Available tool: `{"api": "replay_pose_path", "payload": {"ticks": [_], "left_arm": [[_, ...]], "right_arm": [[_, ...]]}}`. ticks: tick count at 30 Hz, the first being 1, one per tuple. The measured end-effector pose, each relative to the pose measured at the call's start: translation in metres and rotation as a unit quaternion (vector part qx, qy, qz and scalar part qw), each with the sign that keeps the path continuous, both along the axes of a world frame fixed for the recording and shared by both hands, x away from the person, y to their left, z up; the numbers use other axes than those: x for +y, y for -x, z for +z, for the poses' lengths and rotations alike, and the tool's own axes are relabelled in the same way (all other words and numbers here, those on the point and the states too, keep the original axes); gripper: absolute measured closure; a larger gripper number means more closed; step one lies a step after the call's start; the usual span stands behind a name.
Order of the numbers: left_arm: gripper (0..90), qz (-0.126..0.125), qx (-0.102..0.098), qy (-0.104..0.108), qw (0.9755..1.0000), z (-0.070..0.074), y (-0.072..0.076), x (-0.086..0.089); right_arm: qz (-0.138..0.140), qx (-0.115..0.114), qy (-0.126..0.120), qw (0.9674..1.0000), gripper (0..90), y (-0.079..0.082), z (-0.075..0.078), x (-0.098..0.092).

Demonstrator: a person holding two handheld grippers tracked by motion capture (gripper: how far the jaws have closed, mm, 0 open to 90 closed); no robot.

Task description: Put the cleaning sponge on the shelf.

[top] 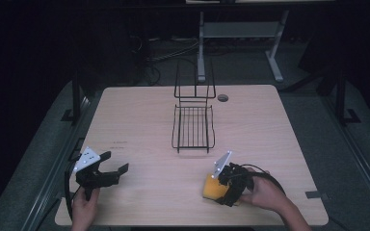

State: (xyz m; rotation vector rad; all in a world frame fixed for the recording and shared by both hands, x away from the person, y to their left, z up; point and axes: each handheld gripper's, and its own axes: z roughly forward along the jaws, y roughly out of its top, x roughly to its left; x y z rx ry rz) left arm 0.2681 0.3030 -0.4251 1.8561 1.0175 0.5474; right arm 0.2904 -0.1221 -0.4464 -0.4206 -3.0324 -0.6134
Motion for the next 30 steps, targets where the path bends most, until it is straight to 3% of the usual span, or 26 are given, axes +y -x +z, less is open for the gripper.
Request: {"api": "replay_pose_path", "payload": {"ticks": [14,21,30], "left_arm": [[14.8,-0.001,-0.002,0.001,1.0,0.0,0.0,0.001],[14.8,-0.001,-0.003,0.002,1.0,0.001,0.001,0.001],[14.8,-0.002,-0.003,0.006,1.0,0.001,0.001,0.001]], "right_arm": [[0.005,0.002,-0.001,1.0,21.3,-0.002,0.0,-0.002],[-0.001,0.008,-0.021,0.9998,21.9,-0.005,0.005,-0.009],[0.003,0.004,-0.023,0.9997,22.1,-0.011,0.018,-0.008]]}}
